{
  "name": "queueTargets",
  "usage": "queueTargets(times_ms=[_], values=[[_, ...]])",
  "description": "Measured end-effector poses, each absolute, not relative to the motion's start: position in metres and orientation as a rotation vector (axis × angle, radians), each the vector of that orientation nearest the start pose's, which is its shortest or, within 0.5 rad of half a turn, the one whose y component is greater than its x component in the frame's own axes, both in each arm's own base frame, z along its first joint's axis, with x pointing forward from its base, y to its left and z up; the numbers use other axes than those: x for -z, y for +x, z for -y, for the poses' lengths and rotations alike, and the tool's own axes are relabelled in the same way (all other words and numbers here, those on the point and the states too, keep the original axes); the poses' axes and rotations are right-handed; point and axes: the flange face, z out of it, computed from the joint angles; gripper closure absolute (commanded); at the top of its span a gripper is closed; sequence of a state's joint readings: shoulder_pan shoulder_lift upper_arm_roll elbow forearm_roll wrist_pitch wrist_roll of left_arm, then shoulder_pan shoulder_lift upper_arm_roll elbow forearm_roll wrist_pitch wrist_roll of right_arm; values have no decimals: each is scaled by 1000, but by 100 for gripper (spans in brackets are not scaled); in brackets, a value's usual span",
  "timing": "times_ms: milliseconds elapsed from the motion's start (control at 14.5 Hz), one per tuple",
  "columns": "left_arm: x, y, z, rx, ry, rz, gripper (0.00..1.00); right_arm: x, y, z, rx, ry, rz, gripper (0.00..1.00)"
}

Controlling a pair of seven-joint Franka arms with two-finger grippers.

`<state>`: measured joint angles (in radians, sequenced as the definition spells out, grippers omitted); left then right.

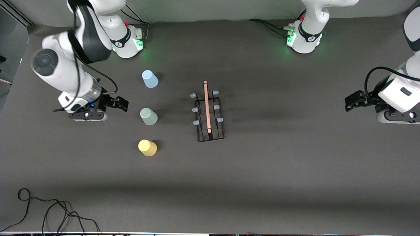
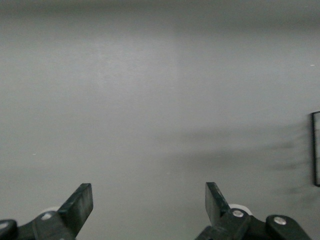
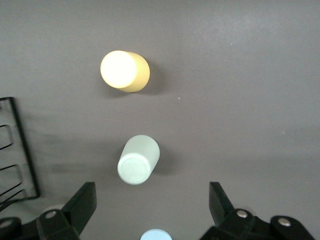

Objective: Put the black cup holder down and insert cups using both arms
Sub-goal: 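Withdraw the left gripper while the right gripper reaches the green cup, then grasp the pale green cup with the right gripper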

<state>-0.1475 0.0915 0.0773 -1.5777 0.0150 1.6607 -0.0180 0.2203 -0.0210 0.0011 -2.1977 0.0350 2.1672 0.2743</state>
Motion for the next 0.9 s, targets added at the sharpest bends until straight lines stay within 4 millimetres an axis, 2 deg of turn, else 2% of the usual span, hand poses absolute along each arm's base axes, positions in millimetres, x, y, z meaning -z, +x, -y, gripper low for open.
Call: queueTargets(times_ms=[138,276,552,897], values=[[-577,587,43,-9,-3102,-94,0,-351,499,-116,-6,-3101,-126,0],[-577,587,44,-9,-3098,-99,0,-320,490,-119,-2,-3075,-158,0],[-577,587,44,-10,-3096,-101,0,-270,486,-135,49,-3061,-175,0],[-577,587,44,-11,-3096,-102,0,-211,476,-166,70,-3063,-213,0]])
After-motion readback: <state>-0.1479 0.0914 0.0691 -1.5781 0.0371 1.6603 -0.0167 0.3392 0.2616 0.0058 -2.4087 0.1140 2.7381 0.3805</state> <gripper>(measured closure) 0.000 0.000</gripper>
